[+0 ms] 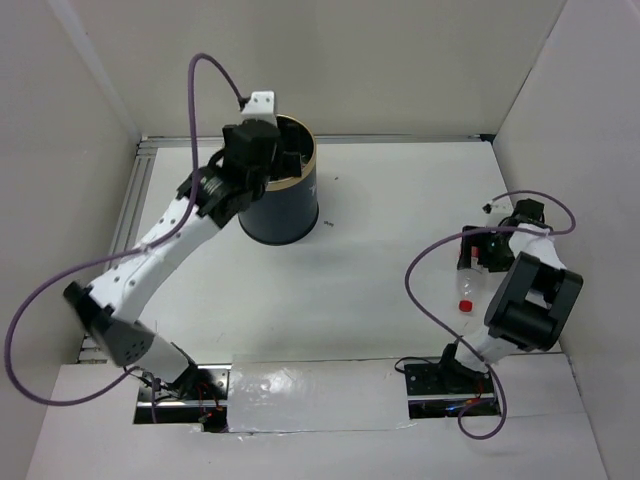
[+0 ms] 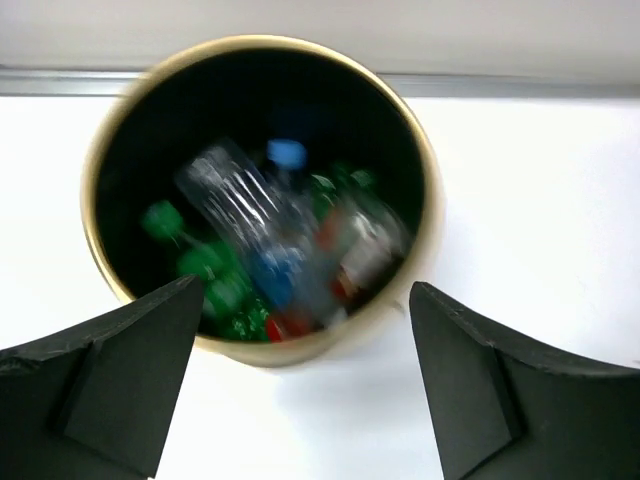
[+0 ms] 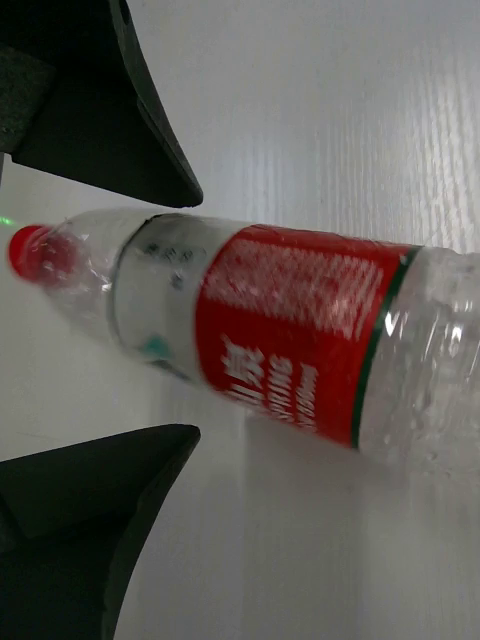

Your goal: Put the plastic bottles in the bin

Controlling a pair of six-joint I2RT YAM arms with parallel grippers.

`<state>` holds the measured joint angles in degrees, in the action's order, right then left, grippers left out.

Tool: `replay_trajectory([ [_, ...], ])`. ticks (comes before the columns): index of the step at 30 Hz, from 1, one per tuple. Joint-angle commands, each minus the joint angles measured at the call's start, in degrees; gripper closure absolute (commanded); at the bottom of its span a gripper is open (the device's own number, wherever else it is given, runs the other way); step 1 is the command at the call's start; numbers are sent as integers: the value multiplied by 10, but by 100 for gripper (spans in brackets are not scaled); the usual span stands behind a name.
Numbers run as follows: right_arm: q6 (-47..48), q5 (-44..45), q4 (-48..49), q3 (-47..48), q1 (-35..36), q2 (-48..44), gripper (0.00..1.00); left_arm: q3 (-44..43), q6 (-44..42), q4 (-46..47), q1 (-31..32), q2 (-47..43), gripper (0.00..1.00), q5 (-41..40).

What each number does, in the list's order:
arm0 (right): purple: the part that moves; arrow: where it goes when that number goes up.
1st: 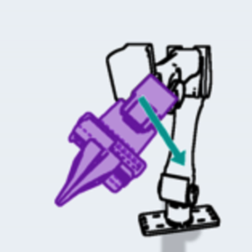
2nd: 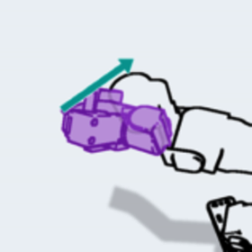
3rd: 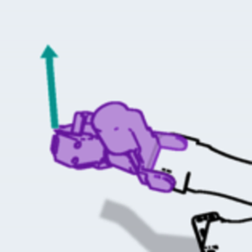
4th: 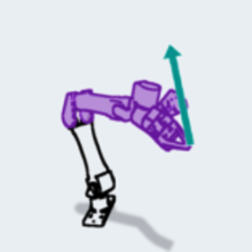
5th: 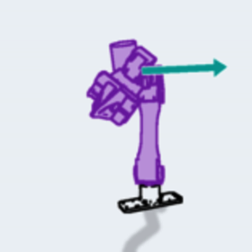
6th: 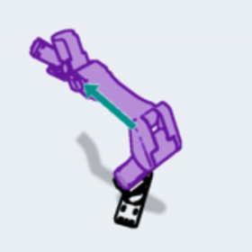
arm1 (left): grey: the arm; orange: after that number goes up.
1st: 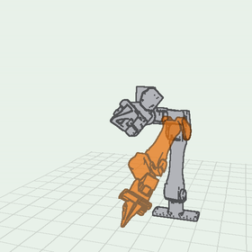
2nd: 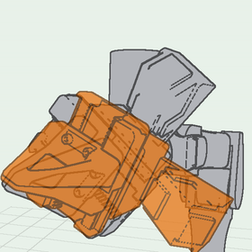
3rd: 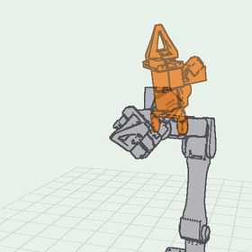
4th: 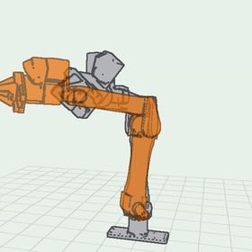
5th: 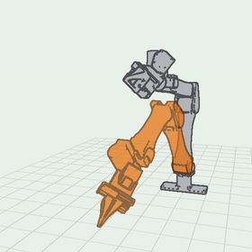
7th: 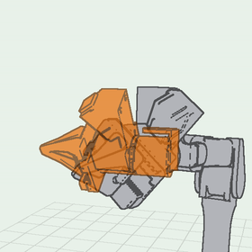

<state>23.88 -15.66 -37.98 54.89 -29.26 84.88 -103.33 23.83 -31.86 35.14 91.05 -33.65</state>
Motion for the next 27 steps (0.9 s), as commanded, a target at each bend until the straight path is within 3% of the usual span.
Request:
replay_trajectory([
  [1, 21, -15, 45, -9, -4, 50, 5, 71, -12, 44, 64, -123, 2, 22],
  [4, 44, -48, 45, -9, 2, 88, 25, 201, 38, 53, 135, -229, 1, 22],
  [6, 70, -74, 22, -2, 2, 93, 44, 303, 76, 58, 184, -280, 1, 16],
  [7, 79, -109, 10, 11, 2, 88, 66, 335, 117, 58, 201, -305, 1, 7],
  [10, 119, -211, -60, 84, 20, 49, 89, 442, 227, 25, 265, -381, 1, -17],
  [14, 126, -349, -102, 270, 90, -7, 96, 525, 361, -24, 324, -415, 1, -22],
  [17, 25, -418, 4, 358, 200, -29, 97, 573, 454, -58, 347, -409, 1, -34],
  [18, 0, -425, 40, 373, 227, -35, 97, 581, 469, -58, 353, -403, 1, -34],
  [19, -40, -425, 137, 385, 257, -35, 98, 590, 483, -58, 353, -398, 1, -34],
  [22, -133, -388, 254, 450, 368, 3, 98, 621, 508, -42, 353, -393, 1, -29],
  [27, -177, -340, 341, 527, 497, 91, 95, 665, 536, -8, 353, -393, 1, -5],
])
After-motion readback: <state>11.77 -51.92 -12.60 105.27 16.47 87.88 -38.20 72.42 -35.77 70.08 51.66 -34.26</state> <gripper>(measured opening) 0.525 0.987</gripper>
